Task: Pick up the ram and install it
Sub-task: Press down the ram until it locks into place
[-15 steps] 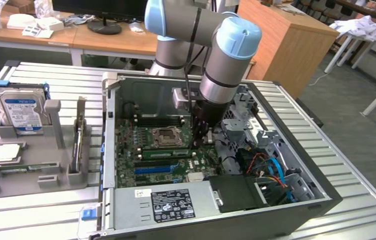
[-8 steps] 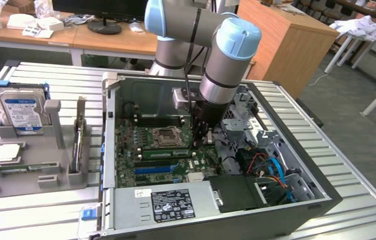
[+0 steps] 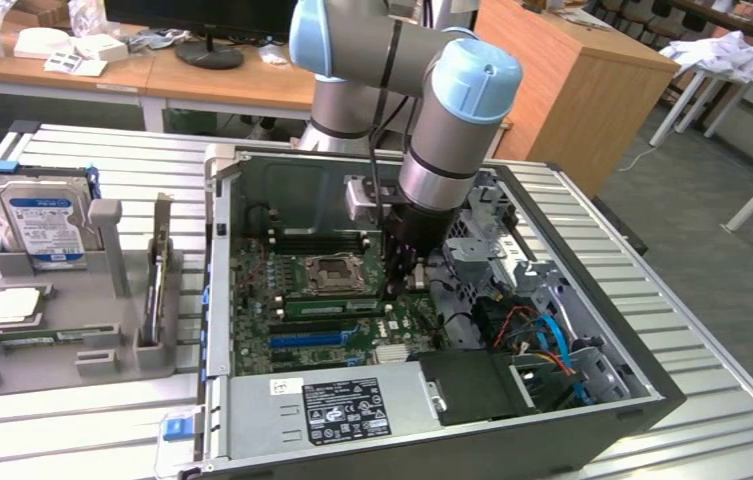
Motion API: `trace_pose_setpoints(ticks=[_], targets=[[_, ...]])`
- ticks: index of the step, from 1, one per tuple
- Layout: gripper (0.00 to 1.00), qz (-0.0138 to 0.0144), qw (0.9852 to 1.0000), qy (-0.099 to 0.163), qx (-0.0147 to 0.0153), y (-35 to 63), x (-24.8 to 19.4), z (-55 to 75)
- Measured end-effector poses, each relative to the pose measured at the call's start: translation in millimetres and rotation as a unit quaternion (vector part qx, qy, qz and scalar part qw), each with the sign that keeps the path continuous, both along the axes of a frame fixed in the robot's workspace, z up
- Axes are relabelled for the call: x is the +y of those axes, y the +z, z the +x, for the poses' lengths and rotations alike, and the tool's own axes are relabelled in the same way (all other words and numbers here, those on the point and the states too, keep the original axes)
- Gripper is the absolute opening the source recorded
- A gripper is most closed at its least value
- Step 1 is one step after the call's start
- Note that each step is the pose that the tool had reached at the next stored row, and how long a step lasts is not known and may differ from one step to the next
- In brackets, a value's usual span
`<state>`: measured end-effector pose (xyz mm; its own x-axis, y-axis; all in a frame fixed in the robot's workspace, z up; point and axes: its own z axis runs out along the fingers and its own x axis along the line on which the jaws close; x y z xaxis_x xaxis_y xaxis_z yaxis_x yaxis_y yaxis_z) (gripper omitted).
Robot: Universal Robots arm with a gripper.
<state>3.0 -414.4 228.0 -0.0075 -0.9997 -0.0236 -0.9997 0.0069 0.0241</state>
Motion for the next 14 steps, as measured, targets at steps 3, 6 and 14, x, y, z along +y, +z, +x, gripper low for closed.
trace_pose_setpoints(ticks=[3, 6, 14], targets=[[0.11, 0.0001, 1.0000, 0.000, 0.0000, -0.3, 0.0, 0.0], [0.11, 0.0000, 1.0000, 0.000, 0.0000, -0.9, 0.0, 0.0], [0.11, 0.0000, 1.0000, 0.000, 0.0000, -1.8, 0.0, 0.0]])
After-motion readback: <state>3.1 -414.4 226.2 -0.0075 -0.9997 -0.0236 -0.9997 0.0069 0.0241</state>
